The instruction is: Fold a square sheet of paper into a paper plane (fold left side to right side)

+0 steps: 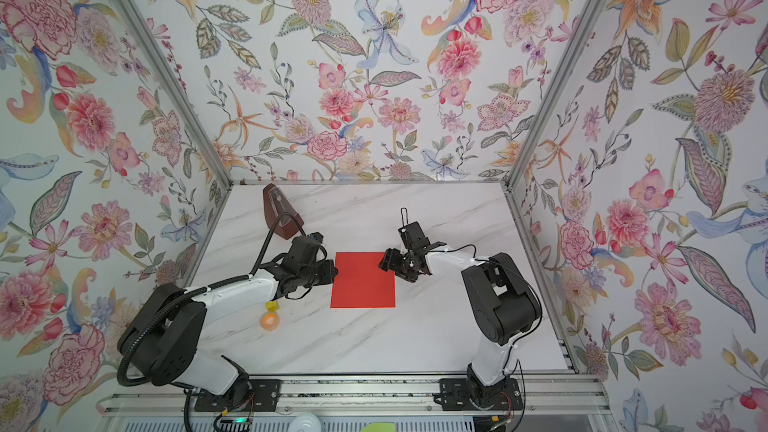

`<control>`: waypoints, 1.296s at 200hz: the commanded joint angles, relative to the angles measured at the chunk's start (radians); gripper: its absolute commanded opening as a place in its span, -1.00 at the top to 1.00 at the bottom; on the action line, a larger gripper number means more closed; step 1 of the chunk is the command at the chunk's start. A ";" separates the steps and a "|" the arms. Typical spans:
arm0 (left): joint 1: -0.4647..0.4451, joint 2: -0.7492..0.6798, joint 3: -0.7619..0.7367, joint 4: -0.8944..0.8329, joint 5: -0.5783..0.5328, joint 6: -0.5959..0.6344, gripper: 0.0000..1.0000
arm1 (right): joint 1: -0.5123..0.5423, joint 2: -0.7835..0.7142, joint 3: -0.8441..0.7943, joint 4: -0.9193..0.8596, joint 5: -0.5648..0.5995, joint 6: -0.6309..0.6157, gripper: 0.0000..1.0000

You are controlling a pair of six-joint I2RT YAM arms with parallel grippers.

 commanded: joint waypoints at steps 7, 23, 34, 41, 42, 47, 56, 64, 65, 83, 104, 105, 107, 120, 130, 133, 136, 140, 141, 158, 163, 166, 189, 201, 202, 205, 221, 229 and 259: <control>-0.019 0.063 0.045 -0.057 -0.060 0.025 0.97 | -0.008 -0.012 -0.009 -0.061 -0.009 -0.016 -0.49; -0.018 0.086 0.057 -0.058 -0.050 0.033 1.00 | -0.009 -0.011 -0.008 -0.064 -0.019 -0.018 -0.50; -0.018 0.100 0.065 -0.060 -0.039 0.038 1.00 | -0.009 -0.004 -0.004 -0.064 -0.032 -0.020 -0.50; -0.018 0.110 0.068 -0.057 -0.031 0.042 1.00 | -0.009 0.002 0.001 -0.063 -0.041 -0.024 -0.50; -0.019 0.111 0.069 -0.057 -0.029 0.042 1.00 | -0.009 0.003 0.003 -0.064 -0.042 -0.024 -0.50; -0.019 0.116 0.071 -0.055 -0.021 0.044 1.00 | -0.011 0.008 0.007 -0.064 -0.049 -0.027 -0.50; -0.020 0.125 0.074 -0.047 -0.006 0.045 1.00 | -0.012 0.017 0.015 -0.064 -0.058 -0.029 -0.51; -0.020 0.133 0.072 -0.033 0.013 0.044 1.00 | -0.014 0.028 0.022 -0.062 -0.062 -0.032 -0.50; -0.020 0.134 0.072 -0.029 0.015 0.044 1.00 | -0.014 0.029 0.023 -0.062 -0.062 -0.032 -0.50; -0.020 0.152 0.071 -0.010 0.038 0.038 1.00 | -0.024 0.056 0.044 -0.062 -0.079 -0.035 -0.49; -0.018 0.173 0.073 -0.016 0.045 0.034 1.00 | -0.037 0.079 0.057 -0.063 -0.077 -0.034 -0.48; -0.019 0.173 0.073 -0.015 0.045 0.034 1.00 | -0.038 0.081 0.058 -0.062 -0.077 -0.034 -0.48; -0.019 0.175 0.073 -0.015 0.046 0.034 1.00 | -0.038 0.082 0.059 -0.061 -0.077 -0.036 -0.48; -0.019 0.184 0.076 -0.024 0.053 0.032 1.00 | -0.045 0.094 0.063 -0.062 -0.089 -0.037 -0.47; -0.020 0.187 0.076 -0.030 0.056 0.030 1.00 | -0.045 0.099 0.061 -0.061 -0.097 -0.039 -0.48; -0.019 0.188 0.076 -0.030 0.057 0.029 1.00 | -0.045 0.100 0.060 -0.062 -0.099 -0.040 -0.48; -0.019 0.190 0.076 -0.030 0.056 0.028 1.00 | -0.045 0.101 0.058 -0.062 -0.102 -0.039 -0.48; -0.020 0.193 0.075 -0.030 0.057 0.027 1.00 | -0.045 0.102 0.057 -0.061 -0.106 -0.041 -0.48; -0.019 0.193 0.075 -0.031 0.057 0.027 1.00 | -0.045 0.102 0.056 -0.063 -0.108 -0.041 -0.47; -0.020 0.210 0.078 -0.032 0.069 0.029 1.00 | -0.045 0.104 0.042 -0.052 -0.136 -0.038 -0.48; -0.019 0.215 0.079 -0.034 0.075 0.029 1.00 | -0.045 0.105 0.038 -0.047 -0.145 -0.035 -0.48; -0.019 0.220 0.080 -0.034 0.077 0.029 1.00 | -0.044 0.107 0.035 -0.043 -0.154 -0.031 -0.48; -0.020 0.230 0.076 -0.035 0.071 0.019 1.00 | -0.042 0.101 -0.005 0.039 -0.236 0.014 -0.47; -0.020 0.234 0.073 -0.036 0.065 0.014 1.00 | -0.039 0.093 -0.033 0.093 -0.272 0.050 -0.47; -0.019 0.234 0.072 -0.036 0.064 0.013 1.00 | -0.039 0.092 -0.037 0.098 -0.274 0.054 -0.47; -0.019 0.233 0.072 -0.036 0.066 0.011 1.00 | -0.037 0.090 -0.043 0.111 -0.282 0.060 -0.47; -0.019 0.245 0.072 -0.034 0.083 0.005 1.00 | -0.028 0.077 -0.078 0.165 -0.308 0.101 -0.47; -0.019 0.249 0.072 -0.034 0.087 0.001 1.00 | -0.021 0.069 -0.097 0.190 -0.315 0.120 -0.48; -0.020 0.257 0.065 -0.023 0.086 -0.011 1.00 | 0.000 0.039 -0.172 0.306 -0.335 0.211 -0.51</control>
